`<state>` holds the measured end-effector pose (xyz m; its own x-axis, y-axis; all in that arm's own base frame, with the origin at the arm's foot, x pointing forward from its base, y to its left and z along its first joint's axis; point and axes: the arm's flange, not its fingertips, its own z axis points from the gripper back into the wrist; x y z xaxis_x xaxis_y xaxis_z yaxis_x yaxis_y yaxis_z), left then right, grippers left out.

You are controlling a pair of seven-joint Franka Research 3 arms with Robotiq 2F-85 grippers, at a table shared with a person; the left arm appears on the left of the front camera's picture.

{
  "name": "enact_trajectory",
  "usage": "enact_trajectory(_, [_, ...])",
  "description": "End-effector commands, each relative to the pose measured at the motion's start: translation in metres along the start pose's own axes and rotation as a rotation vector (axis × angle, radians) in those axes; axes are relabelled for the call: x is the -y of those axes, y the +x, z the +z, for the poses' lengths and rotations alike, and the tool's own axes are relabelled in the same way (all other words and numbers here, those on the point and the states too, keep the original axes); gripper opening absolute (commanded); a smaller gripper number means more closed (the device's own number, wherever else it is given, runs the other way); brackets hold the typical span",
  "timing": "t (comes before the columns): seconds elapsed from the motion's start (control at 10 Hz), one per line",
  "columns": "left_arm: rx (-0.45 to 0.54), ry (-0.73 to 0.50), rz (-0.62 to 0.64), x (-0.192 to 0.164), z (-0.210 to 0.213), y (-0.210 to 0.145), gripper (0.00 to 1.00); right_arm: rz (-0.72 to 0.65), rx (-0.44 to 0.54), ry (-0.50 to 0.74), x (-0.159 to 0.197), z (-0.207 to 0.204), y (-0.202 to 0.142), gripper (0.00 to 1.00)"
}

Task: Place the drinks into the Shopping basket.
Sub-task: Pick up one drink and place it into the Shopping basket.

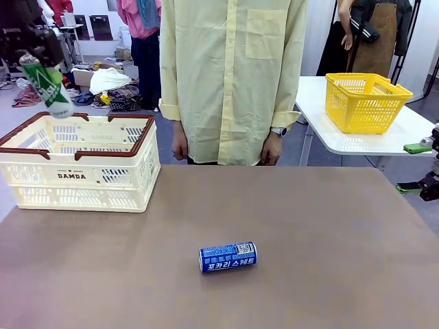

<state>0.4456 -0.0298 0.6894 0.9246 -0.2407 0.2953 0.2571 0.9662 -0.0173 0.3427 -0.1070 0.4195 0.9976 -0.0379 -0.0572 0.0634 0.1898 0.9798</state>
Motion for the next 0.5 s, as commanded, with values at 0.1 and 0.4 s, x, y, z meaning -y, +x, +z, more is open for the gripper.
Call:
enact_trajectory(0.1, [0.034, -0.068, 0.027, -0.002, -0.052, 0.051, 0.0, -0.001, -0.014, -0.011, -0.003, 0.002, 0.0, 1.0])
enact_trajectory(0.4, [-0.092, -0.09, 0.036, 0.004, -0.11, 0.075, 0.0, -0.001, -0.014, -0.011, -0.003, 0.002, 0.0, 1.0])
